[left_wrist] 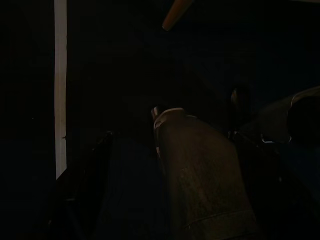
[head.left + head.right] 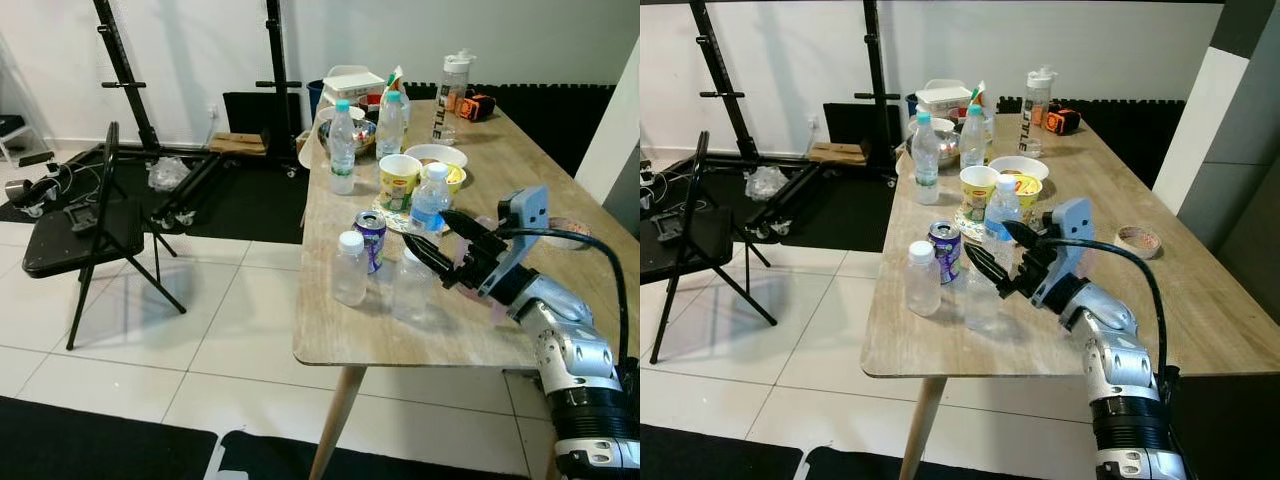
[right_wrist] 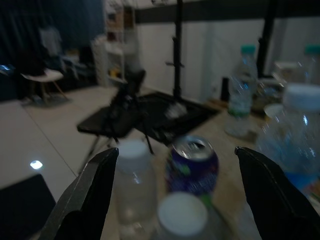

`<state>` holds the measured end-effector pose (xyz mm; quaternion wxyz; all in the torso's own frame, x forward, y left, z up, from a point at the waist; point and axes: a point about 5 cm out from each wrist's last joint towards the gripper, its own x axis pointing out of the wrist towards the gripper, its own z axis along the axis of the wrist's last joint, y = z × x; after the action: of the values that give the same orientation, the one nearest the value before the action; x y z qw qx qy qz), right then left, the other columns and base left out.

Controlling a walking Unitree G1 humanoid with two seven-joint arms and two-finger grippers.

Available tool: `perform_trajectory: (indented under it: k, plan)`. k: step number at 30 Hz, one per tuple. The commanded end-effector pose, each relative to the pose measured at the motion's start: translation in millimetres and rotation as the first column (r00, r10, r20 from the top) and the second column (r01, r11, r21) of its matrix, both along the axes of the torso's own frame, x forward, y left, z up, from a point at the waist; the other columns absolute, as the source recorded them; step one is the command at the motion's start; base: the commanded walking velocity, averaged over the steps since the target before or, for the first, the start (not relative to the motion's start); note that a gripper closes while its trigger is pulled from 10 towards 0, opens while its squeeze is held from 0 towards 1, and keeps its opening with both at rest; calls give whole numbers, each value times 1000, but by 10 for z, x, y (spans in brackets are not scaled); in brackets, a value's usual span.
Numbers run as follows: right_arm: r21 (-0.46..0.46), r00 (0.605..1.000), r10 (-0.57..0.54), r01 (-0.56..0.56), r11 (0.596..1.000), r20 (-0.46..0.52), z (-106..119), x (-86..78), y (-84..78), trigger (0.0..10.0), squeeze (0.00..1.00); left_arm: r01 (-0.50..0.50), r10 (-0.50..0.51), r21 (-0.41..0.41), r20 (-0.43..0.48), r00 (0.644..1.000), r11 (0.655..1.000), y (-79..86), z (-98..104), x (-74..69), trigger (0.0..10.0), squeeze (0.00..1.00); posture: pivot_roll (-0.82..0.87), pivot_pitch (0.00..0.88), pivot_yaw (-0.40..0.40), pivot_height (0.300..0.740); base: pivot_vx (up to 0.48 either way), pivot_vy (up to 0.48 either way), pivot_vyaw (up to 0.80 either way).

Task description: Restocking fridge

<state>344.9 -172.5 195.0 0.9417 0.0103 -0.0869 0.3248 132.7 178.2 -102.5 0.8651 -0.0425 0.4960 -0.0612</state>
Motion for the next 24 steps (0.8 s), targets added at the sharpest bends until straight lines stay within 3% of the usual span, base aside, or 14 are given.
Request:
perform_trajectory:
  k: [1, 10, 19, 24]
  plan:
    - [-8, 1000, -14, 14, 1000, -18, -52, 25, 62, 10000, 0, 0, 0, -4, -13, 1000, 1000, -4, -13, -36, 10000, 0, -95, 9, 4, 740, 0, 0, 0]
    - [9, 998, -25, 26, 1000, -56, -149, 54, 194, 10000, 0, 1, -1, -4, -14, 1000, 1000, -5, -14, -39, 10000, 0, -92, 9, 4, 740, 0, 0, 0]
    - [-29, 989, -113, 111, 993, -98, -243, 123, 185, 10000, 0, 2, -2, -8, -13, 1000, 1000, -14, -16, -45, 10000, 0, -91, 12, 4, 740, 0, 0, 0]
    - [-28, 989, -103, 100, 995, -105, -264, 118, 221, 10000, 0, 3, -3, -9, -14, 1000, 1000, -15, -17, -48, 10000, 0, -91, 12, 4, 740, 0, 0, 0]
